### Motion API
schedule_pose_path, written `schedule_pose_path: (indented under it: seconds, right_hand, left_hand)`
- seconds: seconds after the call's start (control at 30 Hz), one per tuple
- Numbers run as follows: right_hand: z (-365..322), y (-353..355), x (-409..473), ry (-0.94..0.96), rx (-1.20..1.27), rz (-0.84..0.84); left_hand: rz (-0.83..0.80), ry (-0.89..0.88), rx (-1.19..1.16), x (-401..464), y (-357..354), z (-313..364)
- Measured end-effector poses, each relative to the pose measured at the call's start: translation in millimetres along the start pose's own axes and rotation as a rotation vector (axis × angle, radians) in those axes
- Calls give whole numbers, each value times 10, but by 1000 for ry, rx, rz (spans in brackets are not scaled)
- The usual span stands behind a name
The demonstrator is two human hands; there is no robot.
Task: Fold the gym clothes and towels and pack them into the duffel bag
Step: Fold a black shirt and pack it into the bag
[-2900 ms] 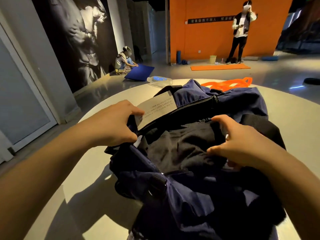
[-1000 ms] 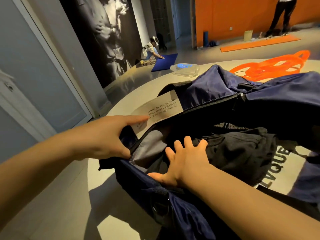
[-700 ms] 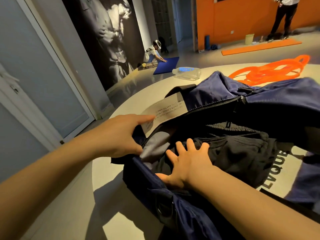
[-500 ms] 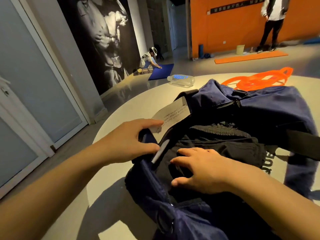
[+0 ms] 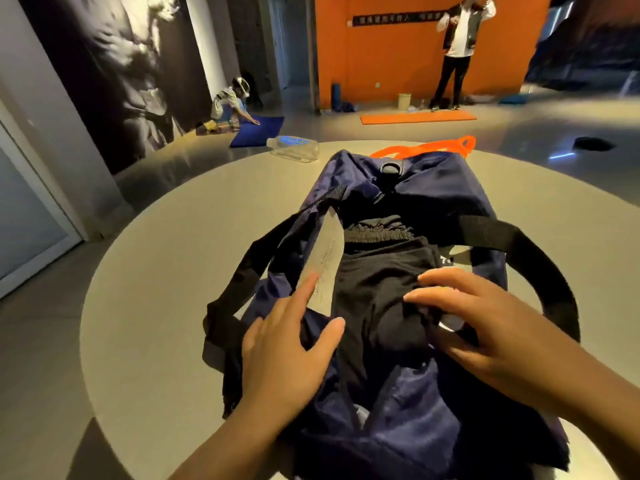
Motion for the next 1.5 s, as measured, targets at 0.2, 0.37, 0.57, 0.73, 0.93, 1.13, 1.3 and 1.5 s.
schedule_pose_path:
  seconds: [0.2, 0.37, 0.57, 0.73, 0.93, 1.13, 1.3, 1.5]
  right_hand:
    - [106, 237, -252, -207, -39, 169]
    - [151, 180, -130, -402, 183, 171]
    - [-58, 186, 121, -293, 379, 360]
    - [-335, 27, 137, -70, 698, 294]
    - [-387, -125, -5, -94, 771, 250]
    - [19, 190, -271, -543, -337, 302]
    - [233, -50, -278, -558, 96, 210]
    - [238, 117, -330, -420, 317, 454]
  left_hand:
    - [49, -290, 73, -268, -41, 524]
    - [0, -415, 5, 208, 45, 766]
    - [-29, -284, -186, 363, -78, 616]
    - [-86, -171, -406, 464, -36, 490]
    - [-50, -150, -413, 485, -39, 413]
    - [-8, -110, -440, 528, -131, 255]
    - [39, -146, -380, 501, -99, 299]
    - [-31, -316, -134, 516, -27, 791]
Point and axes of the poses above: each hand's wrist, its own x-axis towards the middle knuckle, its own y-axis out of the back of the hand, z = x × y, the point moved 5 cm from there along x, towards the middle knuckle, and after that the axes turned 11 degrees about x, right-handed, at the moved point
